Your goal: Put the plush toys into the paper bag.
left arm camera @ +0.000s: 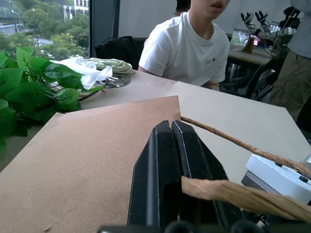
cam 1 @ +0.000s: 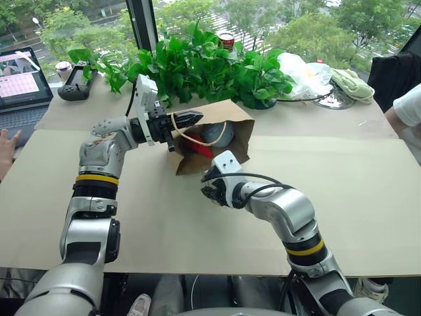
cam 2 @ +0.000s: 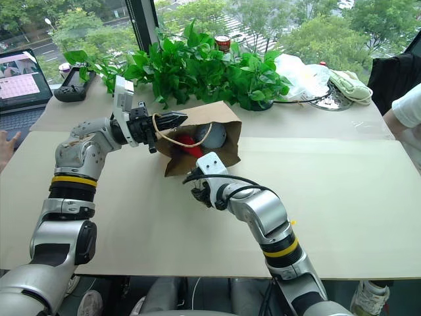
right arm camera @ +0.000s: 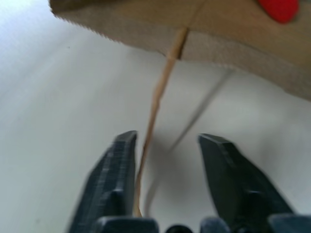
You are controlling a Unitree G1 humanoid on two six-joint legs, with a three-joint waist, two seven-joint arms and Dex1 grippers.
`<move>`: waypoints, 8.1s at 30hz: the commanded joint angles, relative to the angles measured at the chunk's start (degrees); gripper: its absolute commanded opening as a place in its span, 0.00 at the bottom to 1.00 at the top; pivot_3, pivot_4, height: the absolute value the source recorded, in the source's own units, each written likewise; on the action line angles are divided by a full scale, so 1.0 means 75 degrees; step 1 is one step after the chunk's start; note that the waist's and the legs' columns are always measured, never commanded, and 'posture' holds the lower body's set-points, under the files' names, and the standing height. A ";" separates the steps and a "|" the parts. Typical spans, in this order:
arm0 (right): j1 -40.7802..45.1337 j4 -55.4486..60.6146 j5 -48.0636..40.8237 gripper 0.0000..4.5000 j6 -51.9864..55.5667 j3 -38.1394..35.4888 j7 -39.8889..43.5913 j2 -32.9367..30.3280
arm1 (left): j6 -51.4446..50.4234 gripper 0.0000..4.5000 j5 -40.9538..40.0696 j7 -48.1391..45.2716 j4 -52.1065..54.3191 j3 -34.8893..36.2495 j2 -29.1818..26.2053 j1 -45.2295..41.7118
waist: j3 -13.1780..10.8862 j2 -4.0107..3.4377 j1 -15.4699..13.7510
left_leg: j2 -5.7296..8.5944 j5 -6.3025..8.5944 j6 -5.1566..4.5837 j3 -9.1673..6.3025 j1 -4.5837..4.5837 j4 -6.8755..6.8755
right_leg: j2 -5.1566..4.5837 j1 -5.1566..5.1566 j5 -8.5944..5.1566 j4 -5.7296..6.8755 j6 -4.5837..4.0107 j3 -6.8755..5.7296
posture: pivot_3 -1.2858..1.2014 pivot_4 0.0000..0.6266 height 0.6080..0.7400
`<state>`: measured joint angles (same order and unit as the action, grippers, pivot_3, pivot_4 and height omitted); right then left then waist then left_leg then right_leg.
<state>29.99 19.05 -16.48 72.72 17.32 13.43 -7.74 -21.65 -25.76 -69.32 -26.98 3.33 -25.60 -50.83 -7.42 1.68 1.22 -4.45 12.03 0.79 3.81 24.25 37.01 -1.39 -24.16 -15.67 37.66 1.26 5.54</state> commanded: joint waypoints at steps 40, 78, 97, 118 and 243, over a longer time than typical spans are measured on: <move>0.1607 0.2673 -0.1180 0.02 0.0871 -0.1928 0.0574 -0.1745 | -0.2091 0.00 -0.1636 0.2450 0.1570 0.0972 0.1328 0.0683 | 0.0000 -0.0001 -0.0030 | 0.0003 0.0000 0.0000 -0.0009 -0.0001 -0.0005 | -0.0001 0.0002 -0.0002 -0.0003 -0.0003 0.0000 | 0.52 0.24 0.83; -0.0141 0.2963 -0.4997 0.13 -0.1181 -0.4348 0.3656 -0.3665 | -0.3276 1.00 -0.2767 0.2245 0.3644 0.1843 -0.1098 0.3297 | -0.0001 0.0000 -0.0056 | 0.0003 -0.0007 0.0005 -0.0010 -0.0018 -0.0013 | -0.0006 0.0019 -0.0011 -0.0013 -0.0014 -0.0003 | 0.52 0.24 0.83; 0.1260 0.0476 -0.1402 0.00 -0.1968 -0.0659 0.1713 -0.2559 | -0.1732 1.00 -0.1373 0.1488 0.3878 0.0381 -0.1120 0.3839 | 0.0001 0.0000 -0.0050 | 0.0004 -0.0009 0.0002 -0.0008 -0.0011 -0.0017 | -0.0003 0.0003 -0.0012 -0.0009 -0.0017 0.0001 | 0.52 0.24 0.83; 0.1665 -0.0151 -0.0812 0.00 -0.1989 -0.0611 0.1521 -0.1494 | -0.0535 1.00 -0.0118 0.3072 0.3862 -0.0250 0.0287 0.3762 | 0.0001 0.0000 -0.0054 | 0.0002 -0.0009 0.0002 -0.0009 -0.0009 -0.0016 | -0.0002 0.0003 -0.0011 -0.0002 -0.0019 -0.0001 | 0.52 0.24 0.83; -0.0667 0.0457 -0.2667 0.00 -0.4380 -0.3293 0.7367 -0.7195 | -0.3300 0.57 -0.1840 -0.2838 0.3087 0.0527 -0.4989 0.1134 | -0.0049 -0.0044 -0.0084 | 0.0011 0.0009 -0.0025 -0.0025 -0.0119 -0.0016 | 0.0002 0.0110 -0.0092 0.0015 0.0002 -0.0001 | 0.52 0.24 0.83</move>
<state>24.02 21.89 -36.40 41.20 -6.60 68.49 -61.39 -47.22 -38.68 -90.12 -4.11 5.73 -62.45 -41.78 -7.79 1.36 0.59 -4.38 12.09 0.60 3.63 23.39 36.90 -1.38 -23.33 -16.36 37.77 1.27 5.52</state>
